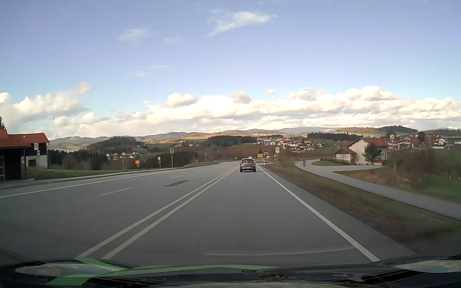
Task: Follow the waypoints while adhering to traffic rules and regulations
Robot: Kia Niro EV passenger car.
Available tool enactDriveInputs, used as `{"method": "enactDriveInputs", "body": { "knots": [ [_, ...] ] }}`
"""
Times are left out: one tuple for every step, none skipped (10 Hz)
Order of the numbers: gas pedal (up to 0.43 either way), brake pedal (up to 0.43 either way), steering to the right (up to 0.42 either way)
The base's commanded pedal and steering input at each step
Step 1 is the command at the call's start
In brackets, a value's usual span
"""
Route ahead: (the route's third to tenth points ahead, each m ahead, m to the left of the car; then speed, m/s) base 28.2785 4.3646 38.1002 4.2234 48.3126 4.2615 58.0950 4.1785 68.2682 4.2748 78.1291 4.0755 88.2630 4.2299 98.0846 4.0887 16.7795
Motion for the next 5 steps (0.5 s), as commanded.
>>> {"method": "enactDriveInputs", "body": {
  "knots": [
    [0.0,0.0,-0.004],
    [0.0,0.0,-0.004],
    [0.0,0.0,-0.004],
    [0.0,0.0,-0.003],
    [0.0,0.0,-0.003]
  ]
}}
